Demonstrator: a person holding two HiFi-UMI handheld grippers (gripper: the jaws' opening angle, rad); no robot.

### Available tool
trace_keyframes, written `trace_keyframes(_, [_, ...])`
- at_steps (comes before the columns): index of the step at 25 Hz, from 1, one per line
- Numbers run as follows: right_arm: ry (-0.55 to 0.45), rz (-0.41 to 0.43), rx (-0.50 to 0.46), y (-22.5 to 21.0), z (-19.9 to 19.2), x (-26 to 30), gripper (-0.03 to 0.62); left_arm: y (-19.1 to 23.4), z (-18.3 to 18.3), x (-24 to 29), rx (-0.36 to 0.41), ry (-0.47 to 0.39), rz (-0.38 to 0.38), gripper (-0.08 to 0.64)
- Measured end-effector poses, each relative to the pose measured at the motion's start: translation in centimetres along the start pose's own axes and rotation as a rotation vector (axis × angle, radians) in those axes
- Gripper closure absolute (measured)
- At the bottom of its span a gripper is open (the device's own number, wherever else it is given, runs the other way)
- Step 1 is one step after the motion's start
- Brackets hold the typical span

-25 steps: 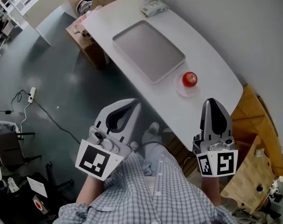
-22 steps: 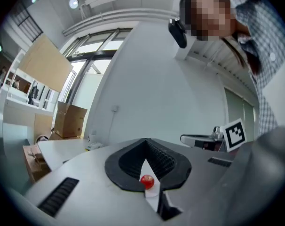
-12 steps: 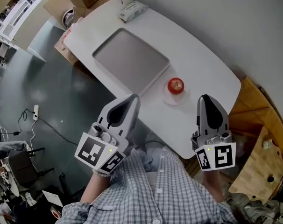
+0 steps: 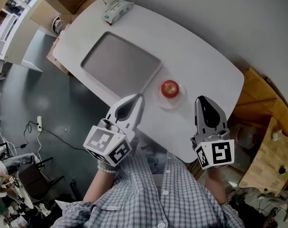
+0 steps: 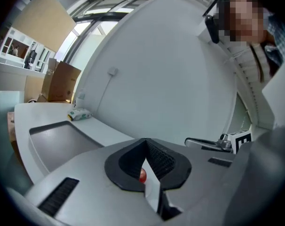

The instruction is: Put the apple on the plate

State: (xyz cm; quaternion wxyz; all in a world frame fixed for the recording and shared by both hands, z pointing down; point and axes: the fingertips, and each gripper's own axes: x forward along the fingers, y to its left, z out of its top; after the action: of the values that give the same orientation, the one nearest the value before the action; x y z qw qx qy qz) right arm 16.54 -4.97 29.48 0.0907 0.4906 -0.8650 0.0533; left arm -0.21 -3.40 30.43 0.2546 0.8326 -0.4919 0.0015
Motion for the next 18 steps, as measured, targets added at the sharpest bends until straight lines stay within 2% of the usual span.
trace_keyframes(5, [0.075,-0.066,0.023,-1.3,-2.4,0.9,0.558,1.1,-3.2,3.7,-0.015,0.126,-0.052,0.551])
trace_keyframes(11, [0.152,-0.106,0.01,-2.0,-4.9,2.6,0.558,2.2,-7.3,6.6,-0.103,0.278,-0.114,0.551])
trace_keyframes(15, [0.203,-0.126,0.011,-2.9,-6.8,3.8,0.558,3.0,-9.9,7.8,-0.129,0.377,-0.121,0.551])
trace_keyframes(18, [0.266,-0.121,0.017,-3.5,-8.8,4.4,0.558,3.4,-12.1,8.2,-0.176,0.435,-0.101,0.551])
